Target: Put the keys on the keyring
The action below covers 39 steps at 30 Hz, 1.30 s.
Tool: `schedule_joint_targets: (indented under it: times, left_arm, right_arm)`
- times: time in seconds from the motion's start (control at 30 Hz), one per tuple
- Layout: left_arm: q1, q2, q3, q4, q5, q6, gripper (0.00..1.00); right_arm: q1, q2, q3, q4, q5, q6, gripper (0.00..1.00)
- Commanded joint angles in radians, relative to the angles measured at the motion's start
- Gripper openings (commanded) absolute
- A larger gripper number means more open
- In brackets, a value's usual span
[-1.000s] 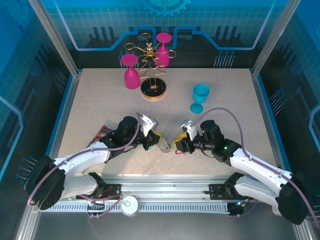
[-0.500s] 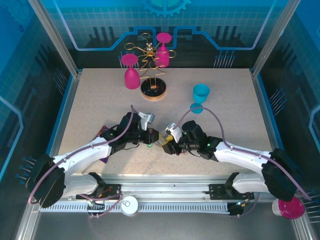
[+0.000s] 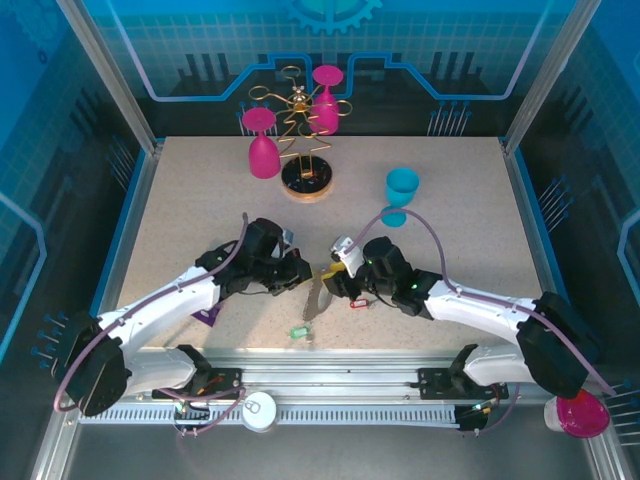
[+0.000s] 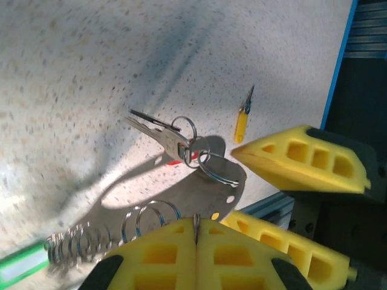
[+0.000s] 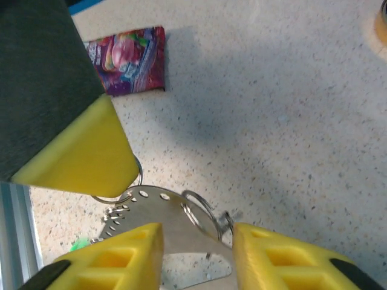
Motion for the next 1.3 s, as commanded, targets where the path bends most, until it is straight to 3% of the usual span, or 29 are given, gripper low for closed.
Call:
schedule_joint_targets:
  times: [0.0, 0.13, 0.3, 0.63, 1.27]
  left_arm:
    - [0.026, 0.0, 0.04, -0.067, 0.06, -0.27, 0.0]
    - [0.033, -0.018, 0.005, -0.004, 0.084, -0.459, 0.0]
    - [0.038, -0.026, -0.027, 0.041, 0.128, -0.605, 0.0]
    - [0.051, -0.058, -0.056, 0.083, 0.192, -0.67, 0.0]
    - [0.053, -0.087, -0.07, 0.078, 0.21, -0.687, 0.0]
  right_arm:
    - [-0.006, -0.083, -0.051, 0.079, 0.027, -0.079, 0.4]
    - [0.003, -0.207, -0.147, 0.145, 0.078, -0.191, 0.4]
    - [0.067, -0.223, -0.224, 0.313, 0.01, -0.436, 0.36]
    - [0.085, -0.041, -0.208, 0.53, -0.039, -0.597, 0.25]
    - [0.096, 0.031, -0.179, 0.586, -0.048, -0.631, 0.18]
